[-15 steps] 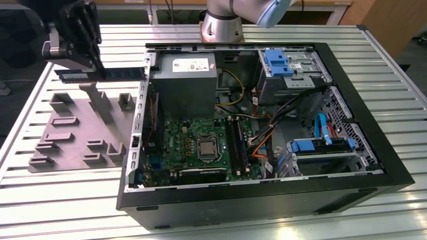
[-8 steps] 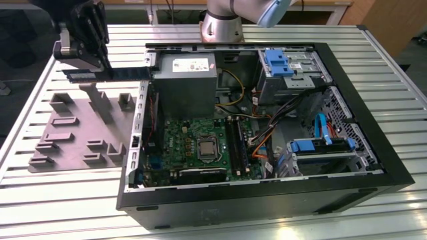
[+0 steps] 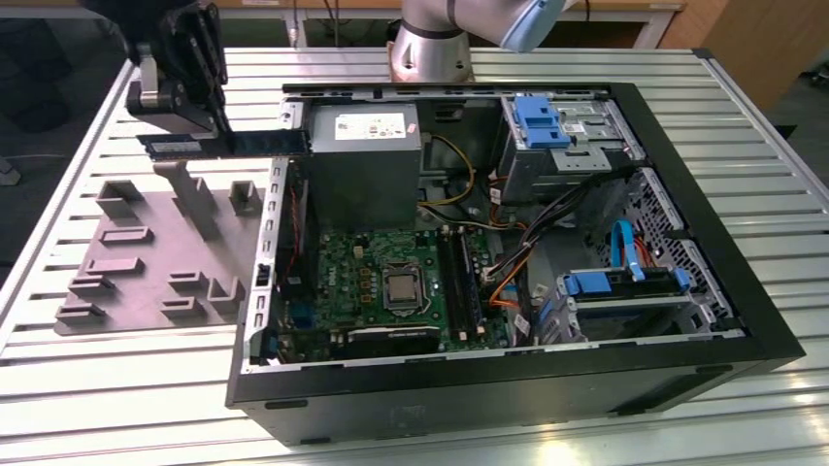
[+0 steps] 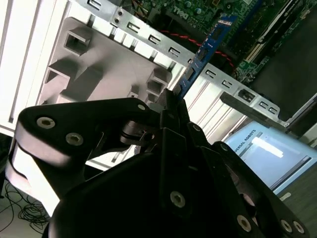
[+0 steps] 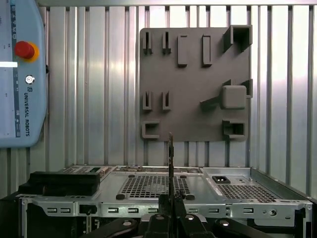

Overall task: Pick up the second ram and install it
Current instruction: 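Pick up the second ram and move it above second insertion slot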

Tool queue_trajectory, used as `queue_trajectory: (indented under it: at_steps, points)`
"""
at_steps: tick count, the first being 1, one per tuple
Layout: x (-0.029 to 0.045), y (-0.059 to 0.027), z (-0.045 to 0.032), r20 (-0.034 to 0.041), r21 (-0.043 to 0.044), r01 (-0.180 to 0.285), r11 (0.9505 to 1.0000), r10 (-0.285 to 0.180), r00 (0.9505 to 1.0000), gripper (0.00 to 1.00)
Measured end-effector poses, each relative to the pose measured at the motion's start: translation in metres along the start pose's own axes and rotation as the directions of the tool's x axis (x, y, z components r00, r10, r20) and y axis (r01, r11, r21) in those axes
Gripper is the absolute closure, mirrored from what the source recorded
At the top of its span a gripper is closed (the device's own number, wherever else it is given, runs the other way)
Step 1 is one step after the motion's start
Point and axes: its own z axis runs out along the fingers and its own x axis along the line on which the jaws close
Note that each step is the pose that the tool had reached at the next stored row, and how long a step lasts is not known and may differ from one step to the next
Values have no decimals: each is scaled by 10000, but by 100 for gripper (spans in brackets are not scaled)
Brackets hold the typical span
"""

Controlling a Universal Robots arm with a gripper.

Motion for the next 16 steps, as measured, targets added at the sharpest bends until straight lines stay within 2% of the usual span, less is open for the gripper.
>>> queue_trajectory:
  at_steps: [6, 16]
  points:
    - [-1, -91, 1, -1, -1, 1, 10000, -1, 10000, 86]
    - [-1, -97, 1, -1, -1, 0, 10000, 0, 10000, 86]
